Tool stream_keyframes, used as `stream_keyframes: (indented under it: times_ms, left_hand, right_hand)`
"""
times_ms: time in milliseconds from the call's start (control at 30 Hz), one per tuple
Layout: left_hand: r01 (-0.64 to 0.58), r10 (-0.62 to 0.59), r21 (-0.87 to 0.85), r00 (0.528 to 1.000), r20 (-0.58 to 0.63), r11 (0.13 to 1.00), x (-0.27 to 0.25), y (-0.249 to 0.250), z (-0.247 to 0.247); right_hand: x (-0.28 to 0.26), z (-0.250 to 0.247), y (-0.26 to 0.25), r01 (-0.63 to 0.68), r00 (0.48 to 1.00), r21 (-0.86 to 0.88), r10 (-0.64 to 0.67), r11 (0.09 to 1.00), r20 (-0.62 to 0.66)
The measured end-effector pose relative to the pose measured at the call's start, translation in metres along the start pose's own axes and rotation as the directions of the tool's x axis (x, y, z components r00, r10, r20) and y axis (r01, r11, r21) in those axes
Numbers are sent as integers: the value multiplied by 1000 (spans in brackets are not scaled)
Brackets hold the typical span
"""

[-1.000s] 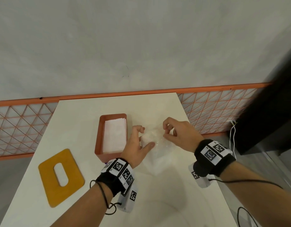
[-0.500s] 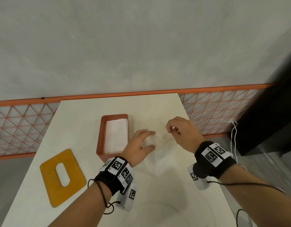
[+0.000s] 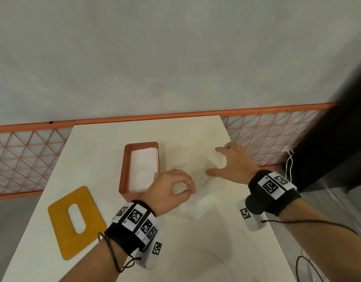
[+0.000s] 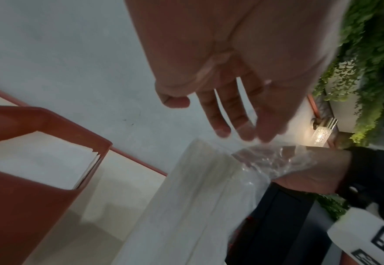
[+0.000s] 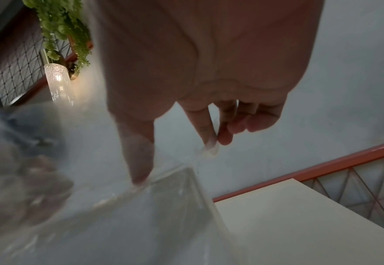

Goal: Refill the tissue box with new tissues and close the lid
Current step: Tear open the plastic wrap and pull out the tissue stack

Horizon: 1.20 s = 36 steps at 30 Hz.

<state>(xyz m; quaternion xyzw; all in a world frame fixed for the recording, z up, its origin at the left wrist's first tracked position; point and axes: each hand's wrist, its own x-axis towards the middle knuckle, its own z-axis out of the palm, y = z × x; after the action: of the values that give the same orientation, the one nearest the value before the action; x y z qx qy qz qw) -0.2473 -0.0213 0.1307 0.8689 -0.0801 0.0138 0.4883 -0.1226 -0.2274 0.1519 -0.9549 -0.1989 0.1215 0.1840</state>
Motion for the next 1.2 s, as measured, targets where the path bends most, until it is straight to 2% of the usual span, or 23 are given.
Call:
stream_keyframes:
  times_ms: [67, 133, 267, 467, 600, 700, 767, 833, 967, 1033, 1133, 1200]
  left_hand:
    - [67, -63, -128, 997, 42, 989, -3, 2, -1]
    - [104, -103, -159, 995, 11, 982, -3, 1, 2]
    - [109, -96, 141, 991, -97, 984, 3, -1, 10]
    - [139, -108, 409, 989, -96, 902, -4, 6, 16]
    - [173, -118, 466, 982, -146, 868, -5, 6, 16]
    - [193, -147, 470, 980, -133, 861, -5, 6, 15]
    - [190, -154, 453, 981, -114, 871, -5, 6, 15]
    - [186, -153, 432, 982, -110, 883, -4, 6, 15]
    - [237, -194, 373, 970, -149, 897, 4, 9, 15]
    - [279, -225, 364, 957, -183, 889, 10, 9, 16]
    - [308, -246, 357, 947, -207, 882, 12, 7, 19]
    - [307, -253, 345, 948, -193, 887, 11, 8, 20]
  right_hand:
    - [1, -2, 0, 17, 997, 14, -18, 1000, 80]
    - [1, -5, 1, 41, 989, 61, -49, 997, 138]
    - [0, -9, 5, 75, 980, 81, -88, 994, 178]
    - [-4, -2, 10, 36, 987, 98, -50, 995, 150]
    - [-8, 5, 11, 39, 997, -45, -36, 998, 71]
    - [-15, 4, 5, 107, 992, -151, -115, 983, -44]
    - [-20, 4, 1, 210, 961, -225, -243, 951, -128]
    - [-22, 6, 0, 319, 916, -266, -368, 910, -158]
    - [-23, 10, 3, 493, 834, -311, -543, 813, -97]
    - [-23, 12, 4, 498, 823, -336, -558, 799, -106]
    - [-21, 10, 2, 404, 851, -316, -479, 858, -213]
    - [-19, 6, 2, 368, 877, -318, -439, 874, -193]
